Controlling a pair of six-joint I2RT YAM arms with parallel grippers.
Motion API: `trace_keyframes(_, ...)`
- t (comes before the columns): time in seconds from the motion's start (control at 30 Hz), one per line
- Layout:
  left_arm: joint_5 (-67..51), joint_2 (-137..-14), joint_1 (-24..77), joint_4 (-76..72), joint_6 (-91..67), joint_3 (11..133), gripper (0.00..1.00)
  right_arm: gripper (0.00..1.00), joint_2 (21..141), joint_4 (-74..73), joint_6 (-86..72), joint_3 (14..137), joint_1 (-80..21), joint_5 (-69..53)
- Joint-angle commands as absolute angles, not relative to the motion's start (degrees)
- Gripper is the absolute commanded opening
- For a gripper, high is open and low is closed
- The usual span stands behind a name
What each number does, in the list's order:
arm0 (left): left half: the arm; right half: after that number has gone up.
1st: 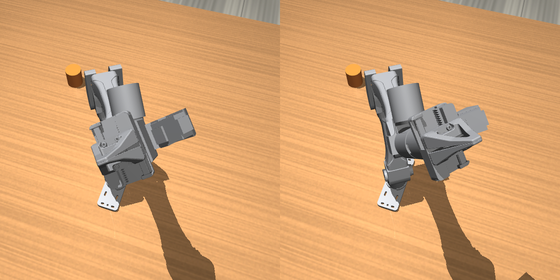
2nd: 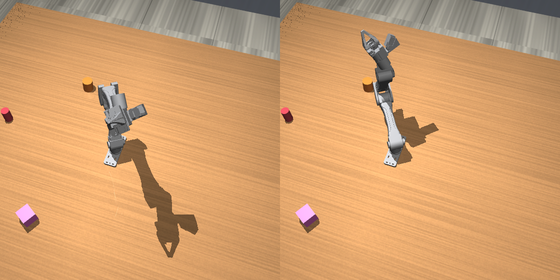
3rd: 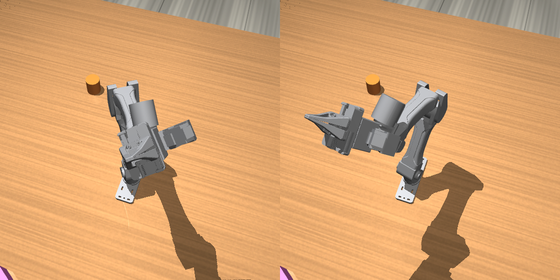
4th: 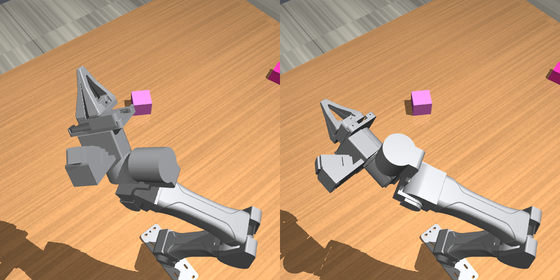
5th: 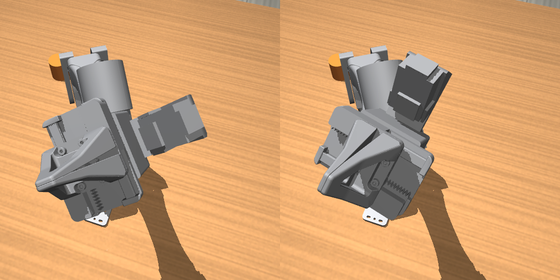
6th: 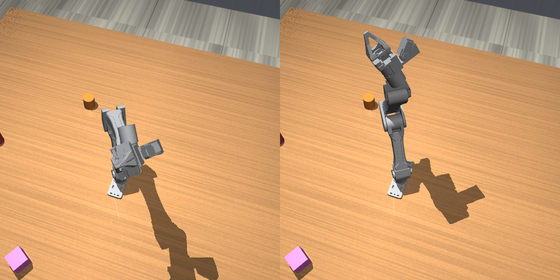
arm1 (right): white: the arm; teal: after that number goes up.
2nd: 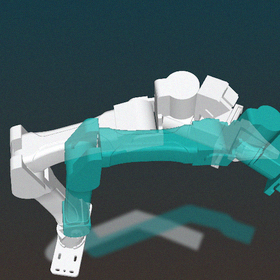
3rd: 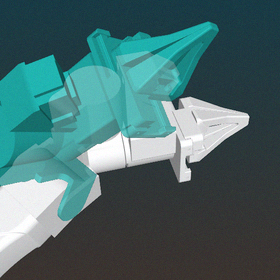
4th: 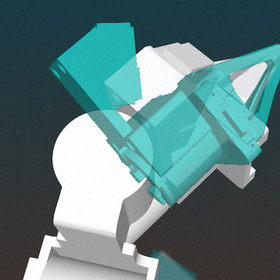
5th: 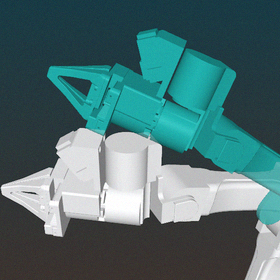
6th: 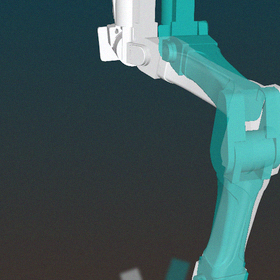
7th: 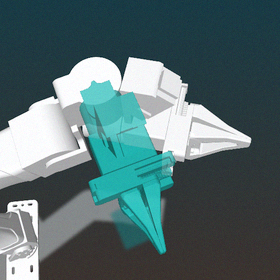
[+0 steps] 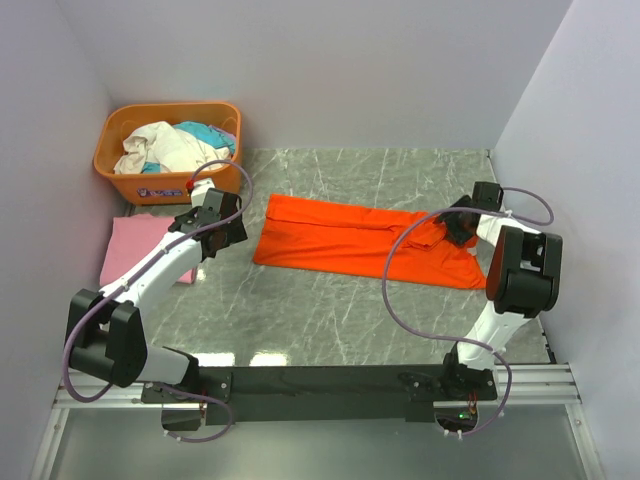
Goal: Fold and stack the t-shirts
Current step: Fold the T-shirt at the center of the board.
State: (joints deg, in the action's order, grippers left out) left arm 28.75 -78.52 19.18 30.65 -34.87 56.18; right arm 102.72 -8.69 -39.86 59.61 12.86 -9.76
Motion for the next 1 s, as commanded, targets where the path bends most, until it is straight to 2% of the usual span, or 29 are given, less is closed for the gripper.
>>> trace_keyframes(0.0, 29.71, -78.66, 18.98, 29.36, -33.93, 56.78, 0.99, 0.61, 103.36, -7.56, -39.2, 63.28, 11.78, -10.19)
trace_keyframes(0.57, 29.09, -78.75, 19.07, 29.53, -33.75, 56.87, 0.99, 0.61, 102.49, -8.7, -39.11, 69.96, 10.28, -15.65)
trace_keyframes(0.73, 28.65, -78.31, 18.98, 29.44, -33.75, 56.86, 1.0, 0.6, 98.01, -10.98, -37.79, 66.11, 10.28, -10.47)
trace_keyframes(0.97, 28.04, -77.52, 18.98, 29.53, -33.66, 56.6, 0.99, 0.6, 94.84, -9.32, -39.02, 59.24, 10.28, -10.28)
